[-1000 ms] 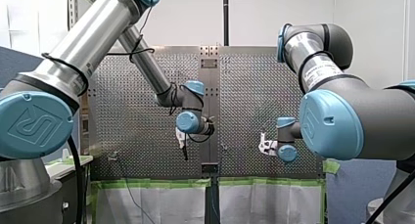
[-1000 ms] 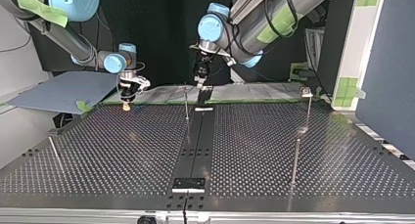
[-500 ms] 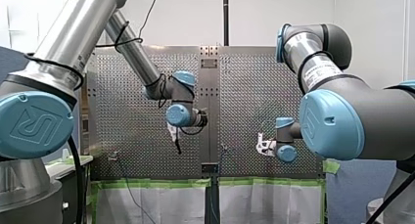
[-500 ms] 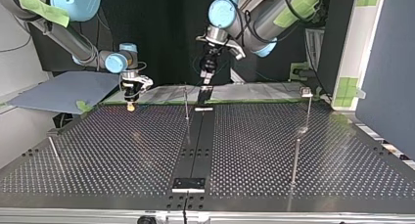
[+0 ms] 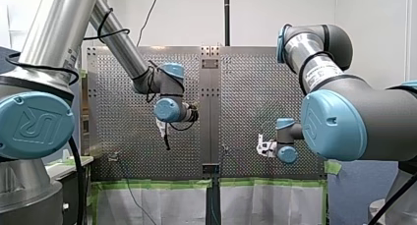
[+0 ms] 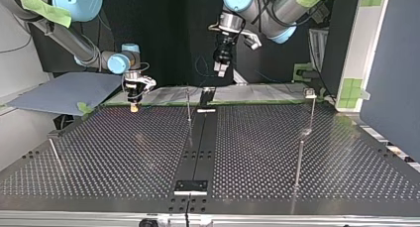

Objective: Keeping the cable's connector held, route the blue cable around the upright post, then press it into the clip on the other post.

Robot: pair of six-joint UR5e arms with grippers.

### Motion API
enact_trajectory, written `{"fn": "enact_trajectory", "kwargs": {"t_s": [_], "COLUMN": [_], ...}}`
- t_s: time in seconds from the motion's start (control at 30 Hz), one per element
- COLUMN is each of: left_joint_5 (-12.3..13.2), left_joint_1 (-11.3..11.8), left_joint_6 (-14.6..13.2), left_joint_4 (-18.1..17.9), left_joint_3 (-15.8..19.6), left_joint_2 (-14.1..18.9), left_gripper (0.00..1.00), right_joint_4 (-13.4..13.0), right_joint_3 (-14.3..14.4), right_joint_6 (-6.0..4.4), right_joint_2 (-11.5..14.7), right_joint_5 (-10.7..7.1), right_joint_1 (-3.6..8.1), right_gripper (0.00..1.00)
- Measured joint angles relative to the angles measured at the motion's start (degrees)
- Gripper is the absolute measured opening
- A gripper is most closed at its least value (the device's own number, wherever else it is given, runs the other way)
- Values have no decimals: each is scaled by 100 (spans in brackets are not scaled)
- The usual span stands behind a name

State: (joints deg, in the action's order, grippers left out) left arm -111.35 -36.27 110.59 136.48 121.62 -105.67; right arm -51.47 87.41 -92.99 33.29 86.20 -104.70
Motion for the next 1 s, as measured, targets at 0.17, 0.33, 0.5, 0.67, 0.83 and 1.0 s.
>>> {"fn": "enact_trajectory", "kwargs": {"t_s": [0.17,0.33,0.5,0.67,0.83,1.0], "left_joint_5": [-27,-28,-18,-14,-14,-13], "left_joint_1": [3,7,20,28,30,30], "left_joint_6": [-58,-91,-91,-90,-90,-90], "left_joint_4": [-9,-100,-214,-293,-303,-305], "left_joint_3": [275,559,818,971,990,992], "left_joint_2": [274,560,817,971,990,991], "left_gripper": [100,100,100,100,100,100], "right_joint_4": [7,13,14,14,14,13], "right_joint_3": [1,1,1,1,1,1], "right_joint_6": [7,12,2,-9,-10,-11], "right_joint_2": [-1,-5,-6,-9,-10,-10], "right_joint_5": [-9,-13,-14,-14,-14,-14], "right_joint_1": [9,26,46,49,50,50], "right_gripper": [0,0,0,0,0,0]}}
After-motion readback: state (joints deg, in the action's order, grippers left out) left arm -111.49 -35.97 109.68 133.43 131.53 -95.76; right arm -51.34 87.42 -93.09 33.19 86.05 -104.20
